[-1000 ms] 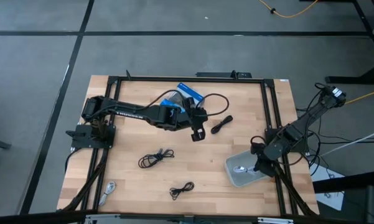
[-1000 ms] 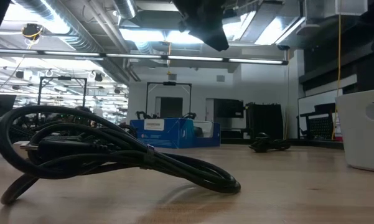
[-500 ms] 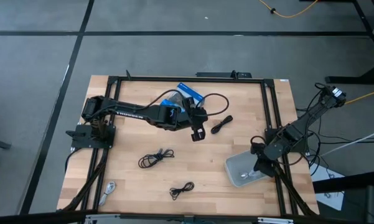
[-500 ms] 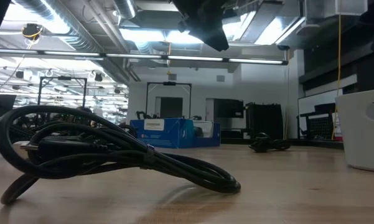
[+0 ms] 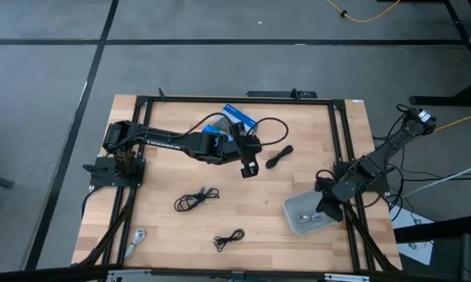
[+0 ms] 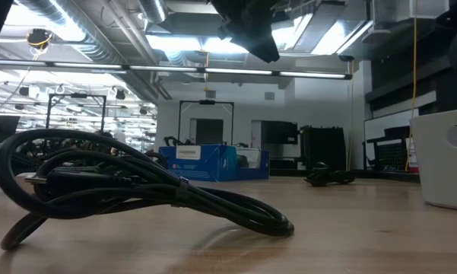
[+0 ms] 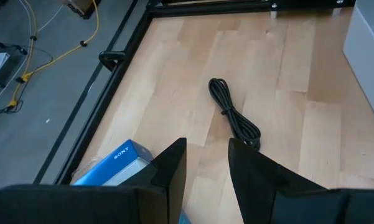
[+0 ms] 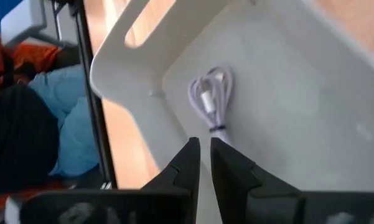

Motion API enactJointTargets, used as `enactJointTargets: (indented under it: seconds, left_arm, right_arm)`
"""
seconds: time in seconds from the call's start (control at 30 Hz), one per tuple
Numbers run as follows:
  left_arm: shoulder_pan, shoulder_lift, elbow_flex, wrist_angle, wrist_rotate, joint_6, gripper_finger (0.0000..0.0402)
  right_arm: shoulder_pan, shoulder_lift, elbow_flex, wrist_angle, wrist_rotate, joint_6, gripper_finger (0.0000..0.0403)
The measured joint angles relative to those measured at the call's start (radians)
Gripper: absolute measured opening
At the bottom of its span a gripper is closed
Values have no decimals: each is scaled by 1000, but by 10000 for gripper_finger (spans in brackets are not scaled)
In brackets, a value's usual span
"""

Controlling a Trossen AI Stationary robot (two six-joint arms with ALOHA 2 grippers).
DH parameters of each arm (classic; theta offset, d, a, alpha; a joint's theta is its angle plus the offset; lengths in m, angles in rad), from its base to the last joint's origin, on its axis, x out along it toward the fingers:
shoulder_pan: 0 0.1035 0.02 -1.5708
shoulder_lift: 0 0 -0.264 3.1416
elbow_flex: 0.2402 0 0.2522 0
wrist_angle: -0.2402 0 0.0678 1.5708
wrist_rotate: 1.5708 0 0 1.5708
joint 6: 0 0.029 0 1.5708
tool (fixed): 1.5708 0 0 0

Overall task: Pick and place USB-C Cables
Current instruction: Put the top black charger cable into the gray bin

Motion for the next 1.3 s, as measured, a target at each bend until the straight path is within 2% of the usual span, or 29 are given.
enactJointTargets:
  seconds: [0.17, 0.37, 0.47, 0.53, 0.63, 0.77, 0.9, 1.07, 1.17, 1.3]
  left_arm:
    - [0, -16, 0, -92, -9, 92, 111]
    - [0, -72, 0, -288, -20, 37, 111]
    - [0, -99, 0, -367, -18, 20, 111]
    - [0, -115, 0, -440, 18, 41, 111]
    - [-1, -129, 0, -505, 99, 65, 111]
    - [-1, -132, 0, -605, 223, 15, 111]
    - [-8, -133, -8, -731, 335, -36, 111]
    - [-18, -167, -70, -819, 348, -109, 111]
    - [-21, -224, -153, -808, 344, -148, 111]
    - [-26, -339, -304, -711, 340, -198, 111]
  right_arm:
    - [0, 0, 0, 10, 21, 0, 44]
    - [-17, 0, 0, 156, 20, 0, 44]
    - [-39, -4, 0, 249, 19, -58, 44]
    - [-56, -11, 0, 300, 23, -130, 44]
    - [-84, -22, 0, 348, 82, -243, 44]
    - [-119, -29, 0, 391, 202, -394, 44]
    - [-152, -31, 0, 402, 269, -476, 44]
    - [-198, -31, 0, 429, 271, -497, 44]
    - [-229, -29, 0, 448, 273, -519, 44]
    - [-265, -27, 0, 496, 293, -584, 44]
